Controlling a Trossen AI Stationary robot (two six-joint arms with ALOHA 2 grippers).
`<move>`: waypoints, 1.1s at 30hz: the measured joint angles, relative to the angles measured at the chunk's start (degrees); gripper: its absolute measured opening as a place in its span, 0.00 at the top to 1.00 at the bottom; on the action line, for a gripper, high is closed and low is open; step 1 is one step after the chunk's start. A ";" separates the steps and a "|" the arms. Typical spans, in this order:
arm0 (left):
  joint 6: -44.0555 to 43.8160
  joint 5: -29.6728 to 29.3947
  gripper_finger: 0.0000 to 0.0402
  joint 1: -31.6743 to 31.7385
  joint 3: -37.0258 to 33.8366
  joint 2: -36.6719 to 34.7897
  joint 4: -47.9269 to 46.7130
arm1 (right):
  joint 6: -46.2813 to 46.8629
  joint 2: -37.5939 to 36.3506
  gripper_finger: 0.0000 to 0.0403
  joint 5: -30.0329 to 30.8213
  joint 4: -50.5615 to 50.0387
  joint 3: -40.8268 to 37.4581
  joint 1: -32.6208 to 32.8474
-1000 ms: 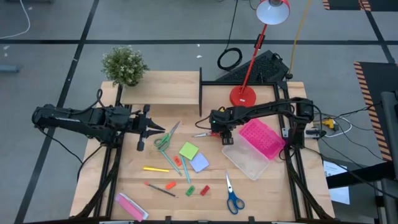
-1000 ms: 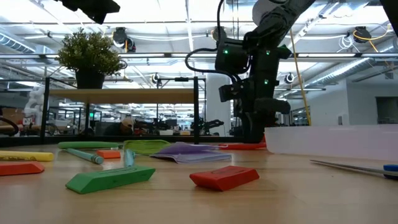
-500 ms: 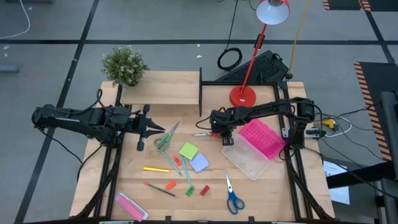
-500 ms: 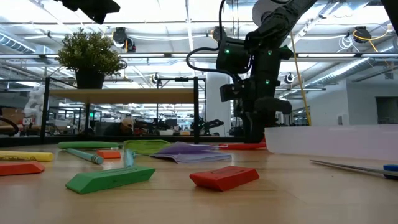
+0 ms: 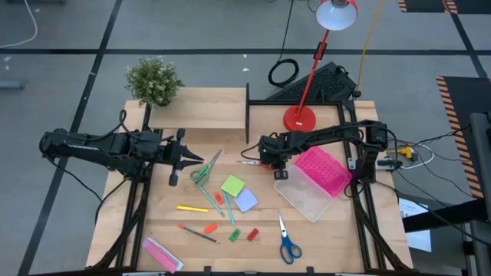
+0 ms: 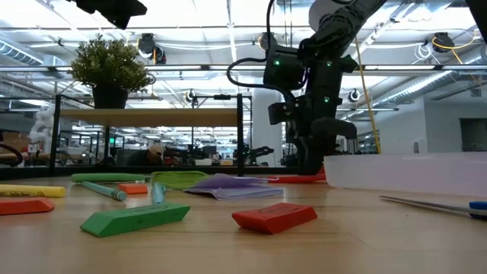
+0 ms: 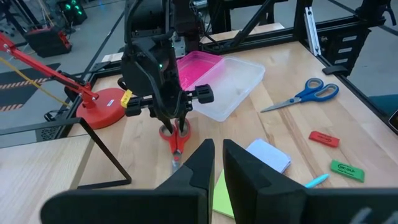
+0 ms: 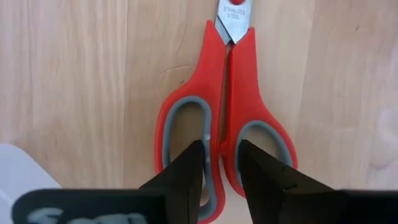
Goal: Pack school essentials
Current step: Put the red scissors into the pink supply box
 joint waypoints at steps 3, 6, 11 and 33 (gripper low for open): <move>0.31 -0.01 0.91 0.00 0.00 -0.01 -0.01 | 0.24 -1.71 0.80 0.18 0.77 0.21 -0.02; 0.45 -0.01 0.91 0.00 0.00 -0.01 0.00 | 0.37 -3.65 0.80 0.15 0.56 0.30 0.12; 0.50 0.00 0.91 0.00 0.00 0.00 0.00 | 2.63 -7.13 0.80 0.08 -0.14 0.33 1.60; 0.00 -0.02 0.91 0.02 0.00 0.00 0.37 | 44.95 -20.78 0.79 0.05 -18.45 0.37 22.47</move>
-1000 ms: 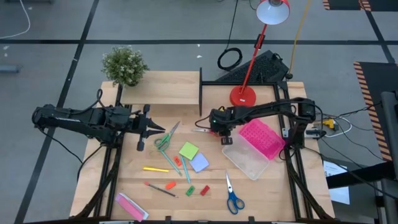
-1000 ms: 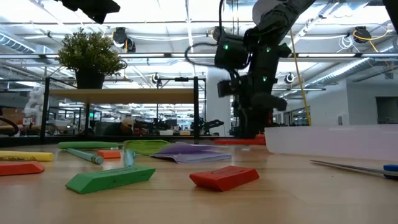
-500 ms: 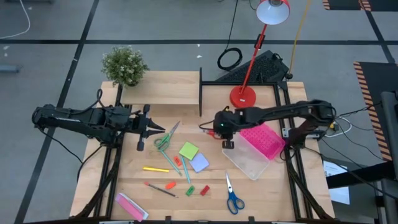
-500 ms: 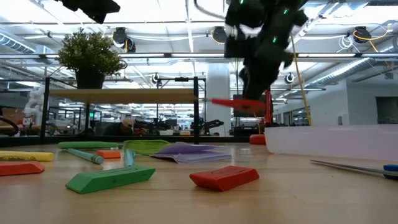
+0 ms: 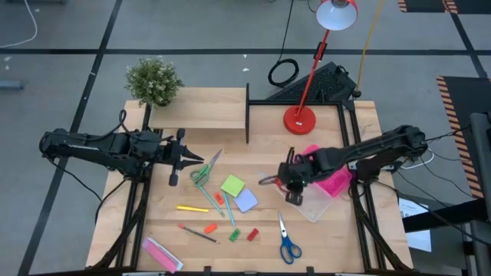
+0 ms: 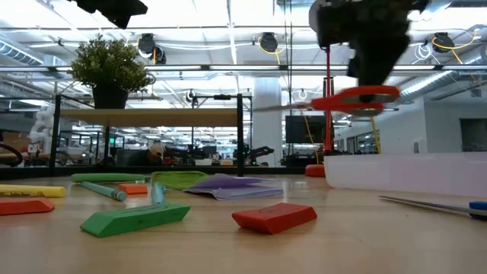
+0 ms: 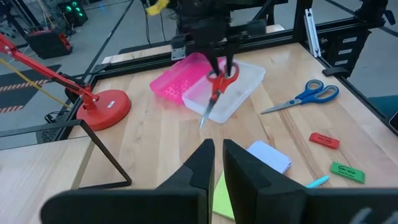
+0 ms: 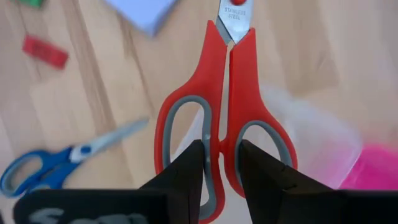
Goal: Pack school essentials
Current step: Put the red scissors into the pink supply box
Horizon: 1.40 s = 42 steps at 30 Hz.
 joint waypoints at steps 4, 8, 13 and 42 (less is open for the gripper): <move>-0.88 0.00 0.91 -0.02 0.00 0.00 0.07 | 7.03 -0.01 0.79 -0.03 -2.82 -0.14 4.45; -1.41 0.00 0.91 -0.02 0.00 0.00 0.09 | 13.43 0.01 0.79 -0.01 -5.21 -0.48 8.50; -2.09 0.00 0.91 -0.02 0.00 0.00 0.07 | 20.83 0.01 0.79 -0.03 -9.13 -0.48 13.04; -2.78 0.00 0.91 -0.02 0.00 -0.02 0.11 | 30.17 -0.04 0.79 -1.60 -1.94 -12.02 18.35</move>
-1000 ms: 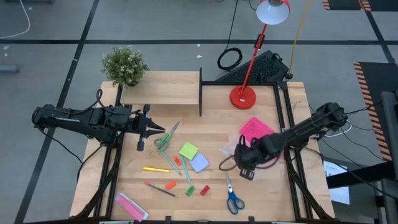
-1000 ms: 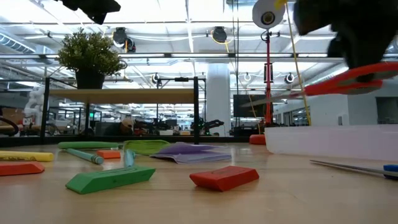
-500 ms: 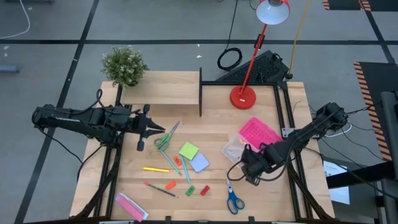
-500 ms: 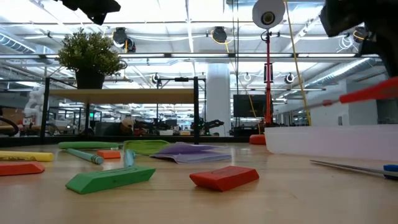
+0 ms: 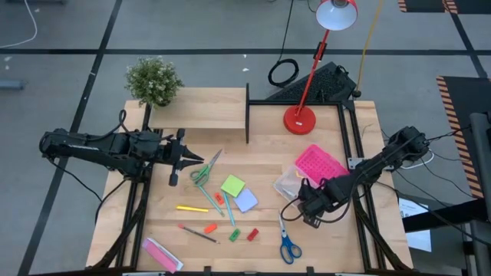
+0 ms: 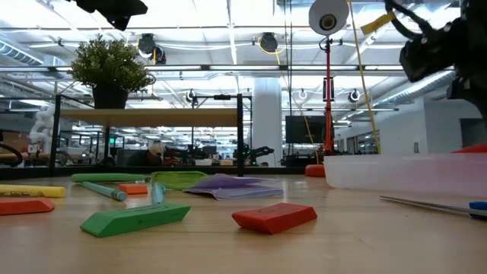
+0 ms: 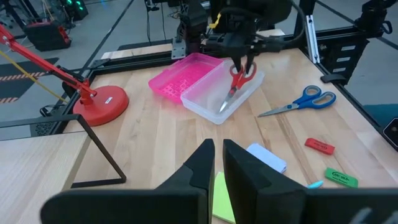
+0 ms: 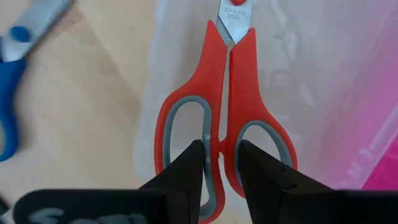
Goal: Pack school essentials
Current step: Put the red scissors into the pink supply box
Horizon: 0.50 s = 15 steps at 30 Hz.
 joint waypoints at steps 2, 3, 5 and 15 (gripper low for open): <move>0.00 0.00 0.91 0.00 0.00 0.00 0.00 | 0.02 0.00 0.79 0.14 1.47 -0.75 -0.10; 0.00 0.00 0.91 0.00 0.00 0.00 0.00 | 0.04 0.00 0.79 0.16 2.36 -1.10 -0.19; 0.01 0.00 0.91 0.00 0.00 0.01 0.00 | 0.18 0.00 0.79 0.13 4.07 -1.77 -0.42; 0.01 0.00 0.91 0.00 0.00 0.02 0.00 | 1.32 0.00 0.77 0.32 9.07 -4.51 -0.43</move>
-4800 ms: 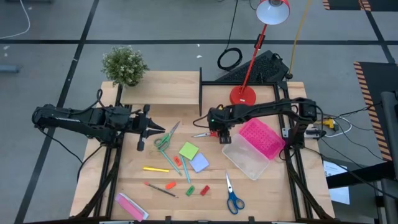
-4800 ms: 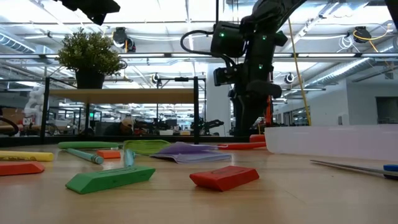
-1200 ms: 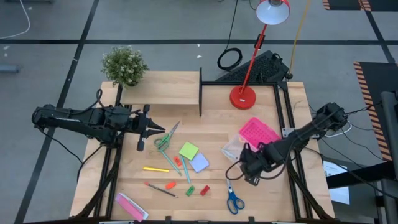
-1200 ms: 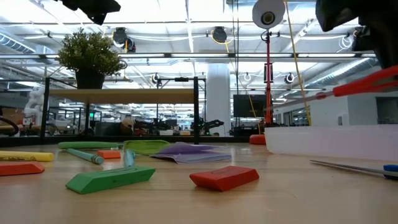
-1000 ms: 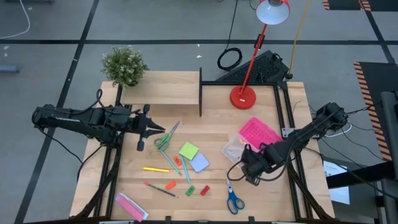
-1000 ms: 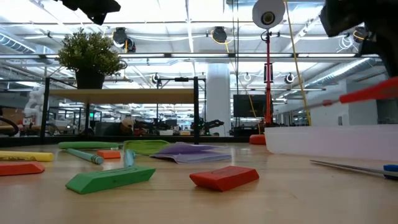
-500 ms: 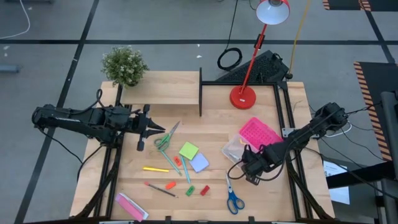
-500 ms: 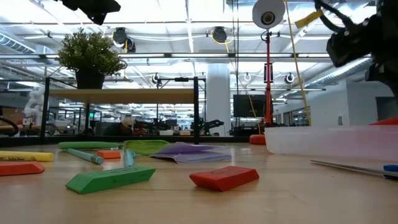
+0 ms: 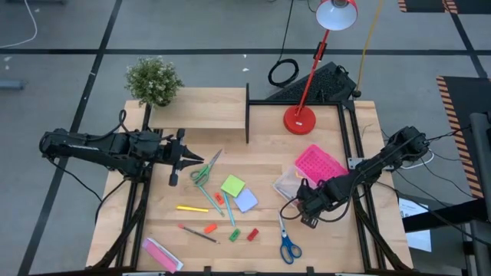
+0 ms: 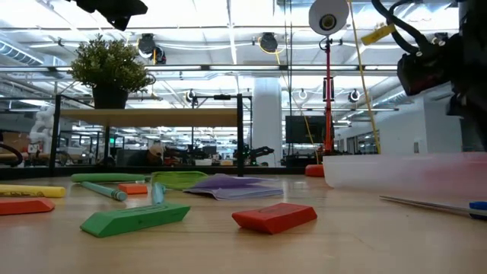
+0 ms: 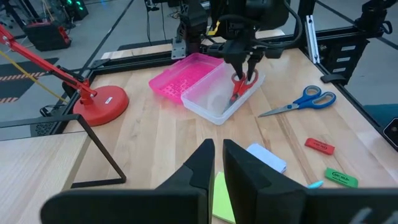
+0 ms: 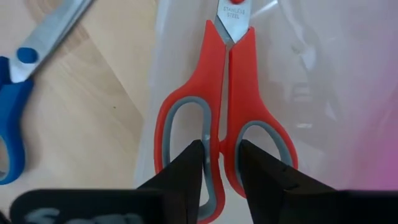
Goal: Pack school essentials
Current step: Put the red scissors into the pink supply box, then put the green scissors into the pink supply box
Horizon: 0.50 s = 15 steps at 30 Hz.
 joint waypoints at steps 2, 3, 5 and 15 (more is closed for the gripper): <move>0.01 0.00 0.91 0.00 0.00 -0.02 0.00 | 0.38 0.00 0.74 0.00 -0.07 0.00 0.00; 0.01 0.00 0.91 0.00 0.00 0.00 0.00 | 0.40 0.00 0.73 0.00 -0.01 0.00 0.00; 0.01 0.00 0.91 0.00 0.00 0.00 0.00 | 0.42 0.00 0.70 -0.02 0.00 0.00 0.00; -2.81 0.00 0.91 0.00 0.00 0.00 -0.02 | 0.68 -3.85 0.62 -0.57 -1.02 0.00 0.48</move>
